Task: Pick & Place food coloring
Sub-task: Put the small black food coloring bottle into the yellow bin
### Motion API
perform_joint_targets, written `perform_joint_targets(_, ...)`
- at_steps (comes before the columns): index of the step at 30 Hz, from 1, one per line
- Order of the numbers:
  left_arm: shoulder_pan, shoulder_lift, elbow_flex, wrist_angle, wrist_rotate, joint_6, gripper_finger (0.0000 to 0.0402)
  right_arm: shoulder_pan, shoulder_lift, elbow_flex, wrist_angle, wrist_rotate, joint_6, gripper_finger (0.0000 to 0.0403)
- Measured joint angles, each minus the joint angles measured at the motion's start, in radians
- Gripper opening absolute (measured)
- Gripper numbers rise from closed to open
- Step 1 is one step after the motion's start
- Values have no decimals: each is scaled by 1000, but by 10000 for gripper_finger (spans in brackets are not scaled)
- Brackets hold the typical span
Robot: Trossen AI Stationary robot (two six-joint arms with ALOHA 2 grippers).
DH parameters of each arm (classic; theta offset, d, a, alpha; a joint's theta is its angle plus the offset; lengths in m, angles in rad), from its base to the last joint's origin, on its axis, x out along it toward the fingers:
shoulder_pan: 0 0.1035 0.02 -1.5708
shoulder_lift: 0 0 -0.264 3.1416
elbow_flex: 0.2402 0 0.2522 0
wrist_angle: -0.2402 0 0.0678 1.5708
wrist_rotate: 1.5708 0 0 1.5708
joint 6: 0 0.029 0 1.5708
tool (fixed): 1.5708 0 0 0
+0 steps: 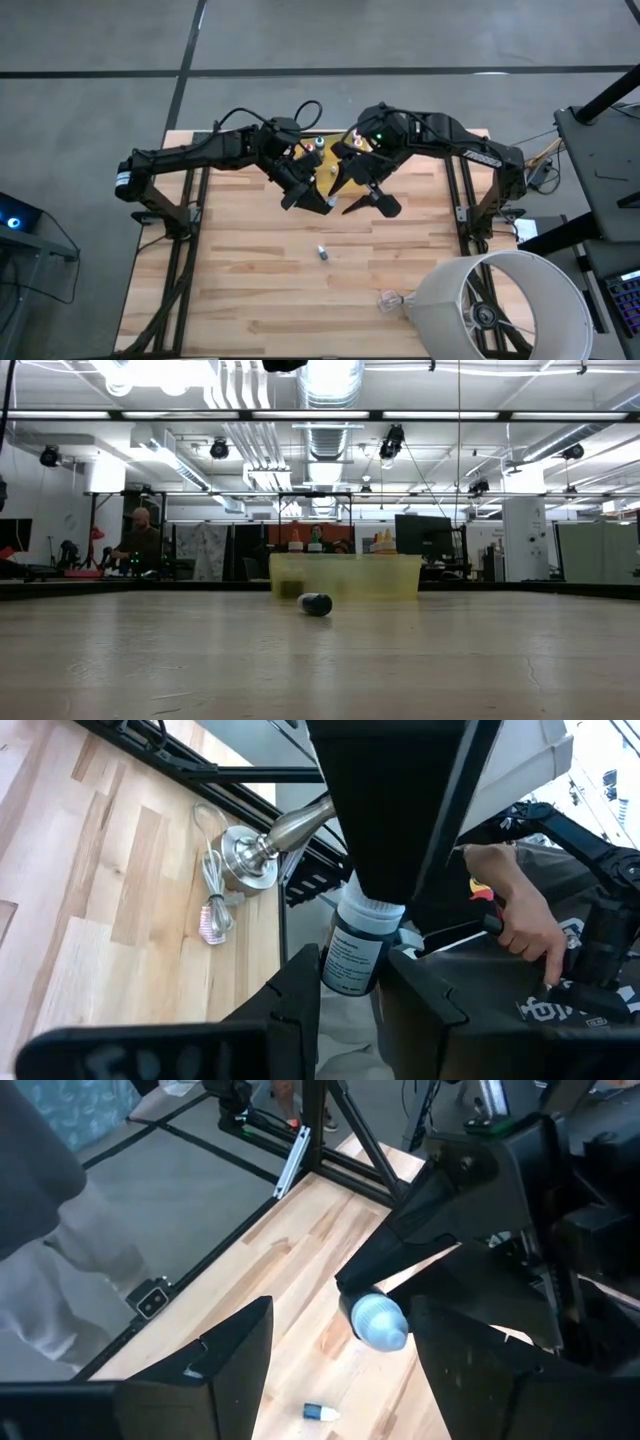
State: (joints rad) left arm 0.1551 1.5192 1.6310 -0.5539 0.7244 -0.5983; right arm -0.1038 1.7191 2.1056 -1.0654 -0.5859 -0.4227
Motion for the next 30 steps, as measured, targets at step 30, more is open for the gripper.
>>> perform_joint_targets(30, 0, 0, -1, -16, 7, -5, 69, 1, 28, -2, 2, -1, -19, 193)
